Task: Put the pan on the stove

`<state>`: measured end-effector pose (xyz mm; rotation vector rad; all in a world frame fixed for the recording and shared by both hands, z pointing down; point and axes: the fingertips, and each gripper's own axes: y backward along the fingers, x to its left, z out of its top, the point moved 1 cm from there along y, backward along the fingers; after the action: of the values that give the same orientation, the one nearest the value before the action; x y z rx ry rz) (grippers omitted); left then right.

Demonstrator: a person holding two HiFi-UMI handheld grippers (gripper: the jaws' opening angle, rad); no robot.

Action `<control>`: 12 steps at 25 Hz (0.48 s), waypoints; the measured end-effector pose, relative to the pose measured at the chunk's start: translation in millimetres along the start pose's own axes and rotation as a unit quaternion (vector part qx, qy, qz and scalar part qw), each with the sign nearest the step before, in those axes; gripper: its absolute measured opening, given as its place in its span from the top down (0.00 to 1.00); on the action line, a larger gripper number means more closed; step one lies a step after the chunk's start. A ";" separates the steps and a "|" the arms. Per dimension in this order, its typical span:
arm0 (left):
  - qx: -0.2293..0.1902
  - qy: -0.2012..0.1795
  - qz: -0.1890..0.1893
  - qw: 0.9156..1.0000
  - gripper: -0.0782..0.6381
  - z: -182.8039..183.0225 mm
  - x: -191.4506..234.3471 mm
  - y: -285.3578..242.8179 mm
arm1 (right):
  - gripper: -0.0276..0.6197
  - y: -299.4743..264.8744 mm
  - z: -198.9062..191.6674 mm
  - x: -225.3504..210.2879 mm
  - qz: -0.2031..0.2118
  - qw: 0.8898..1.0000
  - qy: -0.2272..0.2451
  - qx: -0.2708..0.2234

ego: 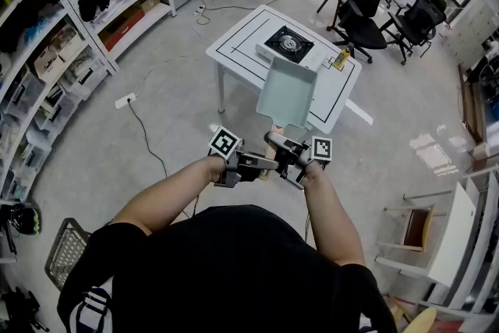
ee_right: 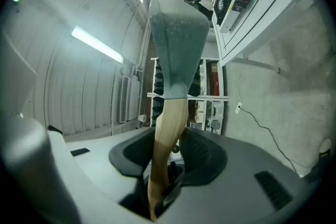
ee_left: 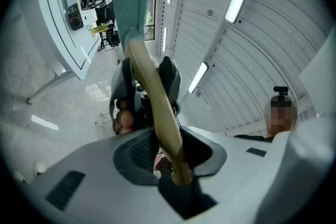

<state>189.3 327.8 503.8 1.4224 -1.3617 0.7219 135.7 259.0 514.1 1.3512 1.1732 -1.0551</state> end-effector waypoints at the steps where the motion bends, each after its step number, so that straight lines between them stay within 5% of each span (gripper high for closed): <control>1: 0.000 0.003 0.000 1.000 0.72 -1.6 -0.7 -0.5 | 0.74 0.8 -1.5 0.1 -0.001 1.000 -0.002 -0.001; 12: -0.002 0.006 -0.009 1.000 0.72 -3.5 -6.9 4.5 | 0.74 -4.4 -5.3 3.0 0.005 1.000 0.000 -0.007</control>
<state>184.4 334.1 499.8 1.4230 -1.3390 0.7149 131.7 264.6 511.0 1.3451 1.1720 -1.0377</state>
